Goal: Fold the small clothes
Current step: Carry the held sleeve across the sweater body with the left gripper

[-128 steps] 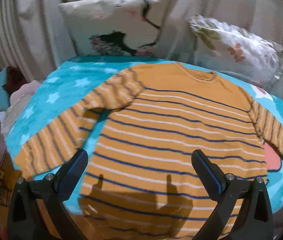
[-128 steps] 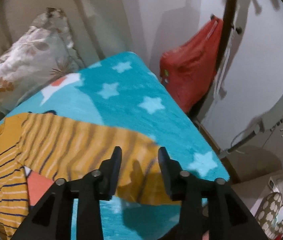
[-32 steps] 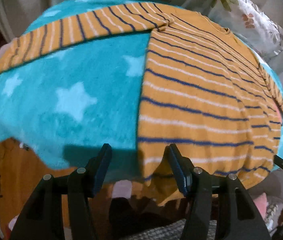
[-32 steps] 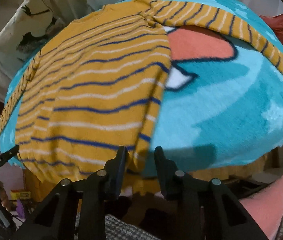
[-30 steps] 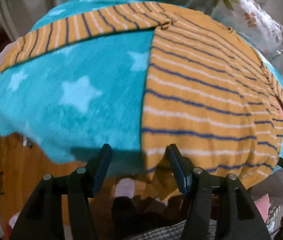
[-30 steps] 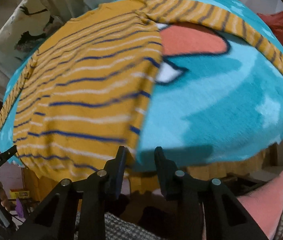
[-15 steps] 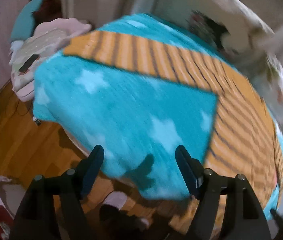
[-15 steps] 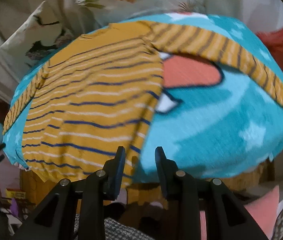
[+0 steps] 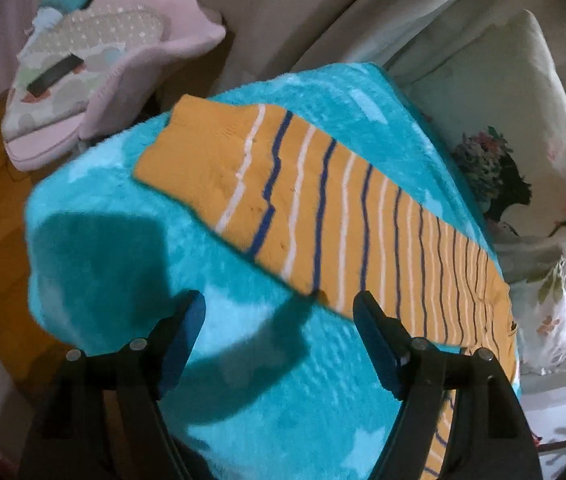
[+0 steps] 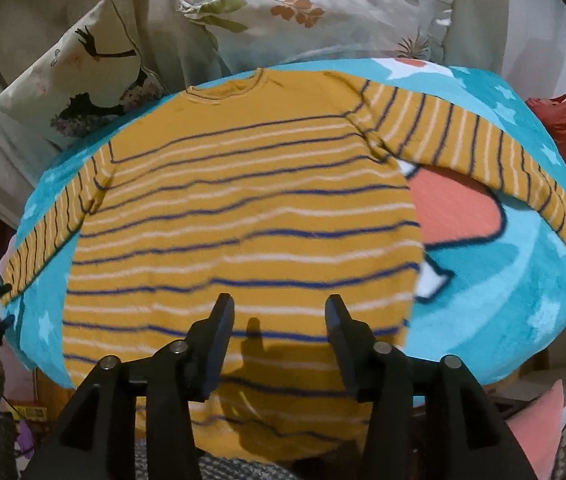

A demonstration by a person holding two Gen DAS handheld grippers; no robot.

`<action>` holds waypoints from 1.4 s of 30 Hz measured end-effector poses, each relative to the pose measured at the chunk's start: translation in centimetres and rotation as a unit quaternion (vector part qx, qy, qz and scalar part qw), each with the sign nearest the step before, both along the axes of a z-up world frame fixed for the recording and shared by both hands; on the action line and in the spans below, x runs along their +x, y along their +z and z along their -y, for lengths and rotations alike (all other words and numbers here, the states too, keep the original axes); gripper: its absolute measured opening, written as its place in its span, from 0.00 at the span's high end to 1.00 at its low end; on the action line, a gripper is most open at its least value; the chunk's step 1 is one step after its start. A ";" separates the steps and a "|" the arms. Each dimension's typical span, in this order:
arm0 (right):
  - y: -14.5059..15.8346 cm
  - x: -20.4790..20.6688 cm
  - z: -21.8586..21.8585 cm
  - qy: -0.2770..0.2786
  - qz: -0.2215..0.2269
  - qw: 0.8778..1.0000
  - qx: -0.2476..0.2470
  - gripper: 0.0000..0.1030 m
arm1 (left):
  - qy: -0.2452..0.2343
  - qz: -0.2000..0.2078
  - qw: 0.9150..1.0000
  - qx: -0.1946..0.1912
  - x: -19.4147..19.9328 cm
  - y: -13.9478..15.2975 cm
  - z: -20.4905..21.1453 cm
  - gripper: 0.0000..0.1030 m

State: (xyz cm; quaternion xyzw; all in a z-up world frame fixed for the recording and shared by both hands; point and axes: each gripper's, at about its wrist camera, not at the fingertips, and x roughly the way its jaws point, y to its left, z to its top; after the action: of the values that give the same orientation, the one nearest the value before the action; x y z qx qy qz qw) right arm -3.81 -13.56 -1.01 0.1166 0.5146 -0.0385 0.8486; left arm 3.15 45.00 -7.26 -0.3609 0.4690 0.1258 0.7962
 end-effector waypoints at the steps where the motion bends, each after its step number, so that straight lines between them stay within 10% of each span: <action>1: 0.0 0.5 -0.6 0.000 0.000 1.000 -0.001 0.48 | -0.002 0.009 1.000 -0.001 0.4 0.1 -0.3 0.21; 19: -1.4 4.1 -6.5 -0.007 -0.019 1.000 -0.005 0.44 | -0.032 0.002 0.999 -0.013 5.3 0.1 -3.7 0.16; 20: -1.5 4.2 -6.5 -0.010 -0.019 1.000 -0.003 0.44 | -0.033 0.000 0.999 -0.008 5.4 0.1 -3.7 0.20; 24: -1.7 4.3 -6.3 -0.012 -0.020 1.000 -0.003 0.44 | -0.047 -0.032 0.998 0.014 6.1 0.2 -3.4 0.89; 27: -1.6 3.9 -5.8 -0.017 -0.012 1.000 -0.004 0.44 | -0.047 -0.022 0.998 0.021 6.0 1.3 -3.0 0.90; 36: -0.8 4.0 -0.7 -0.026 0.008 0.999 0.023 0.44 | -0.110 0.046 0.992 0.043 7.3 8.0 6.0 0.91; 42: -0.2 5.3 4.2 -0.013 0.024 0.999 0.036 0.44 | -0.211 0.089 0.973 0.038 9.6 11.8 19.5 0.91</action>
State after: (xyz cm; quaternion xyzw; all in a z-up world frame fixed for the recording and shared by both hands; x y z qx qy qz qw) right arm 1.49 -17.72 -1.20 0.1547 0.4933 -0.0276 0.8555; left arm 12.70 25.46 4.57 -0.2329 0.4568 -0.0602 0.8565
